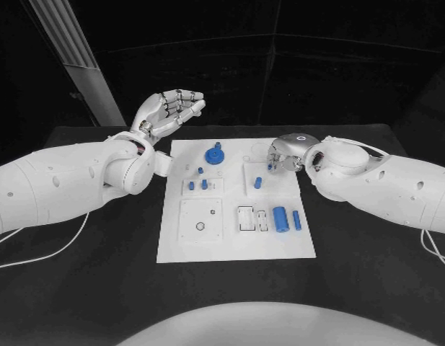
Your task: Assemble the parts on the task board
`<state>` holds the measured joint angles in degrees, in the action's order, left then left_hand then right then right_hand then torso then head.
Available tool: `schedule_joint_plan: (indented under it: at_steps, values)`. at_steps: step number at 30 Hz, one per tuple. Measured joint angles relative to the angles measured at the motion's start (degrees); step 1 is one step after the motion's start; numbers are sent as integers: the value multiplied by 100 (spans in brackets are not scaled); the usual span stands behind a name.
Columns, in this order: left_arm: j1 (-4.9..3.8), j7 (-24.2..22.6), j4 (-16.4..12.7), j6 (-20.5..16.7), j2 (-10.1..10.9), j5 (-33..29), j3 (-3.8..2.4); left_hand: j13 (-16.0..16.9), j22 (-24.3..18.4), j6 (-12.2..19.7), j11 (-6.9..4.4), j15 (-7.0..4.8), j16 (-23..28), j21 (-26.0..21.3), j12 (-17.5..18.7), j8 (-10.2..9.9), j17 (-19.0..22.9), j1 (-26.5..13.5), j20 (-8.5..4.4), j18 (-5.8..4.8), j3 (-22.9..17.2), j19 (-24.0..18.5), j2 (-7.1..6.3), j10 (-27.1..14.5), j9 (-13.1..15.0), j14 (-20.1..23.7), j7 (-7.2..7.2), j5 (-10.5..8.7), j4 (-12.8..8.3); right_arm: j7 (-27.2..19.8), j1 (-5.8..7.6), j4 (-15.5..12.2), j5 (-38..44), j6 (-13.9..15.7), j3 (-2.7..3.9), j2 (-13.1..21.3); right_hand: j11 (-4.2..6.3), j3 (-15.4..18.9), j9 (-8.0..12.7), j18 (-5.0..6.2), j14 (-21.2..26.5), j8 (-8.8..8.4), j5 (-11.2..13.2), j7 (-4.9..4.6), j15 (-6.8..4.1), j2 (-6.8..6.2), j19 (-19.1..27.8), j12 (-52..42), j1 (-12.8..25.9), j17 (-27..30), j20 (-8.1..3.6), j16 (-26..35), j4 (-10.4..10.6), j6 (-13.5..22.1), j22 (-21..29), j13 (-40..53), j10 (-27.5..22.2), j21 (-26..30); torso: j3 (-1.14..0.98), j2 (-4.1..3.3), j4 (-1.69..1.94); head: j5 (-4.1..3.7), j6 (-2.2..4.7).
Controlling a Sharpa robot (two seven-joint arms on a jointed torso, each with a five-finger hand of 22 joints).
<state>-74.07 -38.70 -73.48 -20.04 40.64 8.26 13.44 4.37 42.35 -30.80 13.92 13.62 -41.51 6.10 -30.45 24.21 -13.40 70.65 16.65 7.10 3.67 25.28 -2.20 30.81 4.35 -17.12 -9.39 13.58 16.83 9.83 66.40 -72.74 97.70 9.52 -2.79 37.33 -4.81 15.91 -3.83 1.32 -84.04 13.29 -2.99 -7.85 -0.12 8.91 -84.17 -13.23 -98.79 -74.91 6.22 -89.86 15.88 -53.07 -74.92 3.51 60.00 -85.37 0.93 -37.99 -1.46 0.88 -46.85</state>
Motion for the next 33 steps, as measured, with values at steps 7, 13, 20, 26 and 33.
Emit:
schedule_joint_plan:
  at_steps: [7,13,20,26,33]
  values:
    - [0,0,12,4,-7,-1,0,-3,-8,0,-21,0,0,0,0,0,10,27,1,0,0,-1,27,-20,0,0,0,0,0,1,3,27,4,-4,2,-26,4,13,0,0,0,-36,0,-18,0,5,0,44,-5,0,0,0,13,-18,0,4,45,22,1,0,-1,11,-14]
    - [0,0,31,5,-11,-2,0,-9,-15,0,-21,0,-39,0,-43,0,26,27,4,0,0,36,26,-20,-7,0,0,42,0,1,5,38,8,-19,3,-49,43,-4,-3,0,0,-36,0,8,0,57,0,81,-56,0,0,0,29,-118,0,5,165,22,1,1,-2,14,-17]
    - [0,0,44,6,-12,-2,0,-9,-15,0,-21,0,-39,0,-43,0,26,27,4,0,0,36,26,-20,-6,0,0,43,0,2,8,49,14,-45,6,-71,73,-4,-13,0,0,-36,0,49,1,54,0,113,-112,-1,0,0,29,-241,1,0,298,22,1,3,-2,9,-15]
    - [0,0,50,7,-17,-3,0,-8,-22,0,-20,0,-39,-22,-43,23,40,48,4,0,0,36,48,-20,-6,0,0,42,0,18,12,52,18,-79,10,-83,103,-4,-13,0,0,-36,0,85,1,99,22,176,-157,-2,-21,0,28,-325,1,-2,369,22,1,4,-2,8,-13]
    - [0,0,54,8,-17,-3,0,-13,-22,0,1,0,-61,-22,-43,23,46,48,4,0,0,36,48,-41,-5,0,0,43,0,61,15,45,22,-112,16,-87,114,-50,-19,0,-1,-43,0,102,-41,121,0,248,-258,-4,-42,0,-13,-431,1,-11,482,46,1,4,-2,10,-13]
